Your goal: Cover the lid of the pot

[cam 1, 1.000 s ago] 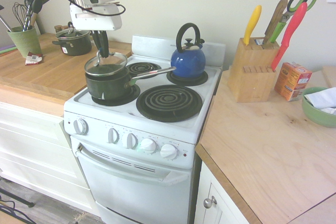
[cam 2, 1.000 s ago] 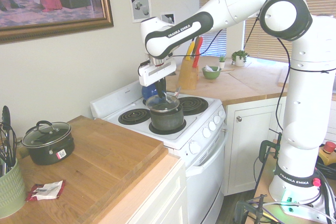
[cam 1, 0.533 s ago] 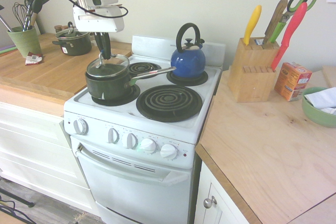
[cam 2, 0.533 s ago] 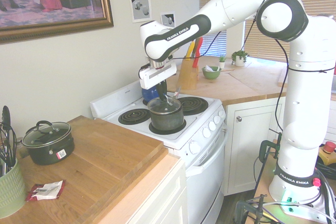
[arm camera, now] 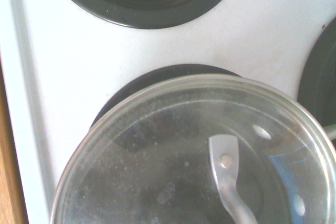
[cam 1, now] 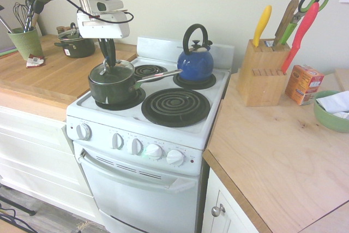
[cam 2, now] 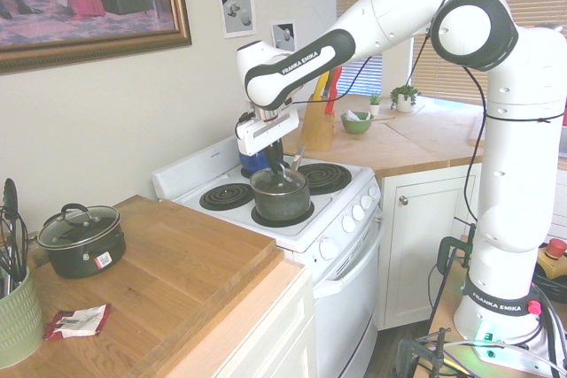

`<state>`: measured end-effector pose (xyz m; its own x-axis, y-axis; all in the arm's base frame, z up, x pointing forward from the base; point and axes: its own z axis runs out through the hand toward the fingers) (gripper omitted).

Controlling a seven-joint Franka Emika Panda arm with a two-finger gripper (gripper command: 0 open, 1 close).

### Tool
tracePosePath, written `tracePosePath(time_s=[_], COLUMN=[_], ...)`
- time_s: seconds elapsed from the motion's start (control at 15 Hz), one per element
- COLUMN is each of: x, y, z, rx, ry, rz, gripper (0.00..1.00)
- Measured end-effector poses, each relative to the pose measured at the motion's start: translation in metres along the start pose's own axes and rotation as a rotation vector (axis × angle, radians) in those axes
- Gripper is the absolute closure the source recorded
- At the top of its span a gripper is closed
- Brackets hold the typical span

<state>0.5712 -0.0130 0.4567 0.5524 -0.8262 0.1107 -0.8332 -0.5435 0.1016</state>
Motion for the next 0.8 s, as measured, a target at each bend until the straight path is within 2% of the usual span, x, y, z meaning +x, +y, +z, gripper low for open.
tracePosePath(time_s=[0.4,0.8], x=[0.001,-0.003], y=[0.002,0.005], z=[-0.011,-0.008], rx=[0.008,-0.028], ry=[0.010,0.014], rz=[0.001,-0.012], gripper=[1.00,1.00])
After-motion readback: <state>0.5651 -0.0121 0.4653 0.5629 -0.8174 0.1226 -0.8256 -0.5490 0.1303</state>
